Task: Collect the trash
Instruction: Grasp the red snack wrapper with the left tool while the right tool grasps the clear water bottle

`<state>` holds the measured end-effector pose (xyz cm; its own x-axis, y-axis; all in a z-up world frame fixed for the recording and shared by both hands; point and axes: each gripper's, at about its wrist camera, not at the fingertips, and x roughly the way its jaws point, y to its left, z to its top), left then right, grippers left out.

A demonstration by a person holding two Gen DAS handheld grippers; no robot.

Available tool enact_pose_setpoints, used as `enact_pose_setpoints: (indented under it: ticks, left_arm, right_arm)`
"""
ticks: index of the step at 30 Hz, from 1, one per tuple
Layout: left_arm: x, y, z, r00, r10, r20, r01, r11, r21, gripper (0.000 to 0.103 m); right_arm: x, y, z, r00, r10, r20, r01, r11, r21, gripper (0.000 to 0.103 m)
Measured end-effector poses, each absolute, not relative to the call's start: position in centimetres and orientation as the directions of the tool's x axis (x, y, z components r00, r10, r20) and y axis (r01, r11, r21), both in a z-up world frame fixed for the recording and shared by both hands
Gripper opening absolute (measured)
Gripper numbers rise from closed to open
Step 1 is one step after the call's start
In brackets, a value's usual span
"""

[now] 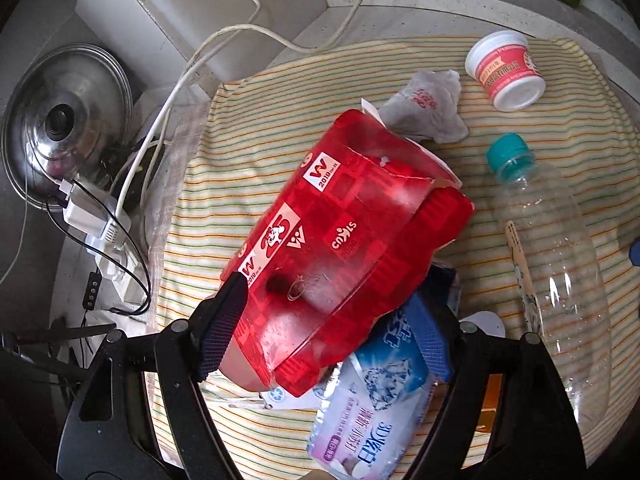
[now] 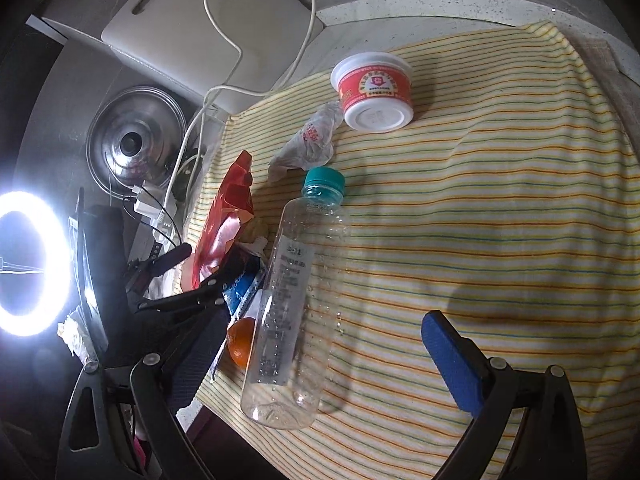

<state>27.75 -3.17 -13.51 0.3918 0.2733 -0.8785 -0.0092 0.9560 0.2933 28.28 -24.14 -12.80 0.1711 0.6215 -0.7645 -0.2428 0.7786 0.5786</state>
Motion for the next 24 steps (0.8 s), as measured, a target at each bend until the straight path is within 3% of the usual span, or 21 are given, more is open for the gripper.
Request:
enact_pose_setpoints:
  ticks: [4,14,17,21,24]
  left_arm:
    - [28.0,-2.4,-12.8,0.409,0.286,-0.867,-0.014,0.951,0.307,0.080]
    - [29.3,0.1,-11.8,0.411,0.264,-0.872,-0.038,0.961,0.273,0.056]
    - [29.7,-0.2,-12.3,0.404,0.247,-0.881,-0.023,0.965,0.261,0.041]
    - [29.9,-0.7,-12.4,0.425,0.247,-0.871,-0.024,0.965,0.263,0.027]
    - [29.7,-0.6,-11.8,0.444,0.243,-0.862,-0.034,0.966,0.255,0.020]
  right_arm:
    - [28.6,-23.2,-13.2,0.155,0.623,-0.766,-0.247,0.776,0.581,0.100]
    - [29.3,-21.0,-14.5,0.093,0.620,-0.779,-0.249,0.772,0.584,0.096]
    - [29.6,-20.5,-15.0,0.078,0.611,-0.788,-0.244,0.777,0.579,0.095]
    - [29.8,-19.9,-15.3,0.068,0.596,-0.800,-0.257,0.785,0.564,0.095]
    - [29.9,-19.8,-15.3,0.062,0.574,-0.816,-0.264,0.798,0.542,0.080]
